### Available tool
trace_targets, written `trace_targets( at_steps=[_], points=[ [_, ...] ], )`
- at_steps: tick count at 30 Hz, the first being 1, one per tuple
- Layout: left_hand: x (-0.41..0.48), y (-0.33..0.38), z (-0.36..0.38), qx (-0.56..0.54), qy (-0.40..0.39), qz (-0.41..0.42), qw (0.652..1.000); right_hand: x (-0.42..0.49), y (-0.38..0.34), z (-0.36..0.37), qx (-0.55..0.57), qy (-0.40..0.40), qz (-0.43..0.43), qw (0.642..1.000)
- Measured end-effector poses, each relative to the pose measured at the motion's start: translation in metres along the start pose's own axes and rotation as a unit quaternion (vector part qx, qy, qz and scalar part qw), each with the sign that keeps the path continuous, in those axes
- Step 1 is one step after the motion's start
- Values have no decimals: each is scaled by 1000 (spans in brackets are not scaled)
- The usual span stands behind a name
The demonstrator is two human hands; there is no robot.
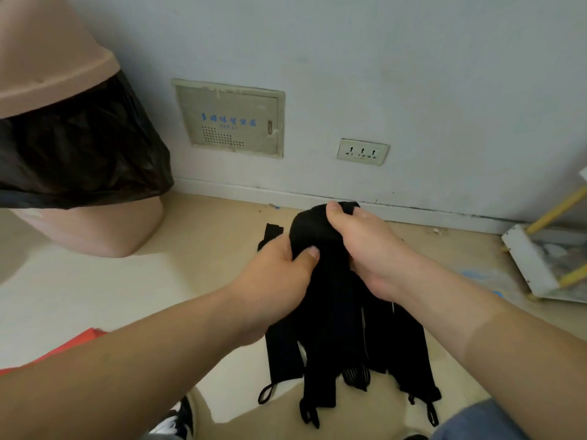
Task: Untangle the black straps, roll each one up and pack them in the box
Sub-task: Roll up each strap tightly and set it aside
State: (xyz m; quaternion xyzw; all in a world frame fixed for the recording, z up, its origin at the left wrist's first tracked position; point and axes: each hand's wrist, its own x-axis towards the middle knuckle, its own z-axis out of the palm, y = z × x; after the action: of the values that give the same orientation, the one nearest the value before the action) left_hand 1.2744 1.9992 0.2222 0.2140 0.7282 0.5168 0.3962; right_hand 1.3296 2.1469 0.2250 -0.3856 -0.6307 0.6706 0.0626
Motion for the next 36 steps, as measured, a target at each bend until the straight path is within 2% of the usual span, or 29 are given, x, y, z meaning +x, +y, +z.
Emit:
trace_targets(
  at_steps=[5,10,15,17,19,21,23,27,29,36],
  points=[
    [8,15,-20,-4,39,9,999,-8,3,-3,20,-106,34,994],
    [8,22,-30,-81,74,-22,994,-18,6,8,-81,-140,-6,987],
    [5,28,-34,-256,129,-60,956,-26,6,18,-133,-117,-87,980],
    [-1,30,-31,-291,123,-79,946,-26,9,22,-136,-108,-98,980],
    [-4,30,-29,-298,85,-85,947,-24,11,22,-148,-99,-110,978],
    [-3,29,-29,-291,36,-79,953,-25,9,21,-155,-78,-129,976],
    [0,28,-29,-243,21,-57,968,-23,4,18,-161,-36,-137,977],
    [-4,21,-21,-115,-19,-62,991,-13,2,13,-109,17,-91,990],
    [-5,16,-15,-102,-39,-79,991,-9,7,10,-97,9,-57,994],
    [11,9,-29,-52,21,-33,998,-12,6,8,-77,-79,-13,994]
  ],
)
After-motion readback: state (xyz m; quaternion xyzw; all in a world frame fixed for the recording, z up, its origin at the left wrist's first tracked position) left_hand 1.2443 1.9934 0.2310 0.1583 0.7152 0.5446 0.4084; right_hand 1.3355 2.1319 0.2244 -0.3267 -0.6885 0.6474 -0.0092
